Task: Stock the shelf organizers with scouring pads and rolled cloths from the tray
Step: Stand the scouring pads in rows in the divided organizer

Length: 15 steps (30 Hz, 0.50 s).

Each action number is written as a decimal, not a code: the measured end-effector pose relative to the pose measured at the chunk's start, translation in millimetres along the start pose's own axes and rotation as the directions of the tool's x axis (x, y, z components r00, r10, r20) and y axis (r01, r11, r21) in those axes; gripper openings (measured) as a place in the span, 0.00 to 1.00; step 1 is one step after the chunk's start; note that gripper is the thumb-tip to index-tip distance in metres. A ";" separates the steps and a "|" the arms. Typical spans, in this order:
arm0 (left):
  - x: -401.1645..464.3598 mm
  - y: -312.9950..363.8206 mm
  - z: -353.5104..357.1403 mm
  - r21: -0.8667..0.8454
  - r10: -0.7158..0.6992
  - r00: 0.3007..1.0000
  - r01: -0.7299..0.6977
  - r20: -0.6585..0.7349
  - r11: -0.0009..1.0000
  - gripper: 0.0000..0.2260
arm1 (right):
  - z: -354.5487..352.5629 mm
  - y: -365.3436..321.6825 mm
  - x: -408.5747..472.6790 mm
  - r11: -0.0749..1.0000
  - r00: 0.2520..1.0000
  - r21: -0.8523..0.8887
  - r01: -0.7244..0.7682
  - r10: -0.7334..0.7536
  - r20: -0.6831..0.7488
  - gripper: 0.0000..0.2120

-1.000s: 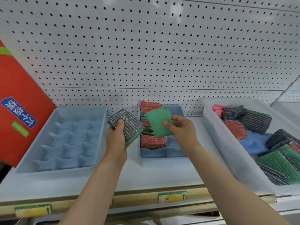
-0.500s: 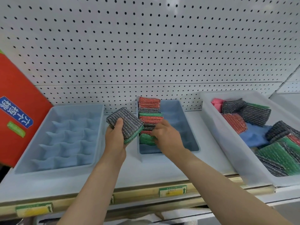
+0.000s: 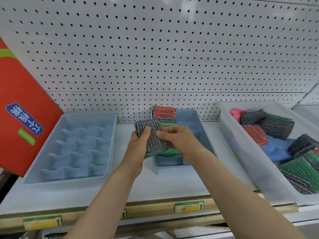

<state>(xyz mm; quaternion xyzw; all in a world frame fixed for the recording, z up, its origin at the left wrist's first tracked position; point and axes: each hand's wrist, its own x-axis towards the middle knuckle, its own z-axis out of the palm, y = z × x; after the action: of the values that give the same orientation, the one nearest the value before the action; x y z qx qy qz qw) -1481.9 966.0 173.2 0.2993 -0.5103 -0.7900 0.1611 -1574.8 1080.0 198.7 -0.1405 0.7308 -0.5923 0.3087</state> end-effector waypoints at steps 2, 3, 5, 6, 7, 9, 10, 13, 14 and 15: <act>-0.2 3.2 -2.0 -0.001 0.010 1.000 -0.010 0.015 1.000 0.17 | -8.6 -1.5 -2.2 0.967 0.993 0.232 -0.108 0.094 0.070 0.10; -0.2 4.2 -2.3 -0.002 0.020 1.000 -0.020 0.019 1.000 0.16 | -12.7 -1.3 -2.7 0.942 0.990 0.305 -0.137 0.115 0.087 0.10; 1.2 4.2 -1.7 -0.005 0.052 0.999 -0.052 -0.012 0.999 0.13 | -20.1 1.4 -0.9 0.893 0.993 0.435 -0.113 0.111 0.028 0.12; 2.9 3.8 -2.2 -0.006 0.072 0.996 -0.072 -0.056 0.997 0.11 | -24.6 3.1 0.3 0.880 0.995 0.470 -0.068 0.094 -0.032 0.13; 5.6 3.3 -3.8 -0.001 0.089 0.990 -0.090 -0.111 0.996 0.10 | -30.7 4.7 1.7 0.890 0.993 0.455 -0.007 0.061 -0.104 0.13; 12.1 3.1 -11.0 -0.005 0.112 0.968 -0.116 -0.225 0.993 0.09 | -45.5 7.7 0.6 0.968 0.974 0.232 0.099 -0.046 -0.223 0.12; 15.0 3.9 -15.5 -0.022 0.118 0.954 -0.129 -0.275 0.991 0.09 | -51.9 9.2 -2.1 0.991 0.968 0.069 0.117 -0.098 -0.230 0.11; 20.7 6.4 -23.2 -0.068 0.126 0.928 -0.159 -0.352 0.985 0.11 | -55.5 18.5 -11.4 0.928 0.986 -0.361 0.094 -0.137 -0.097 0.11; 21.3 6.7 -22.4 -0.076 0.129 0.928 -0.166 -0.351 0.983 0.11 | -52.0 22.0 -12.9 0.865 0.987 -0.492 0.100 -0.147 -0.058 0.10; 21.3 6.2 -20.5 -0.080 0.131 0.932 -0.168 -0.339 0.983 0.11 | -47.3 25.7 -12.6 0.791 0.985 -0.601 0.120 -0.168 -0.025 0.10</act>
<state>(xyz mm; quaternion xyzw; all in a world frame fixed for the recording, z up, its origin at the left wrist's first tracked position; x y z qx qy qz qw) -1485.5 936.8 166.1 0.3793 -0.4537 -0.7400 0.3204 -1590.2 1130.7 182.8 -0.2626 0.8785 -0.3590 0.1744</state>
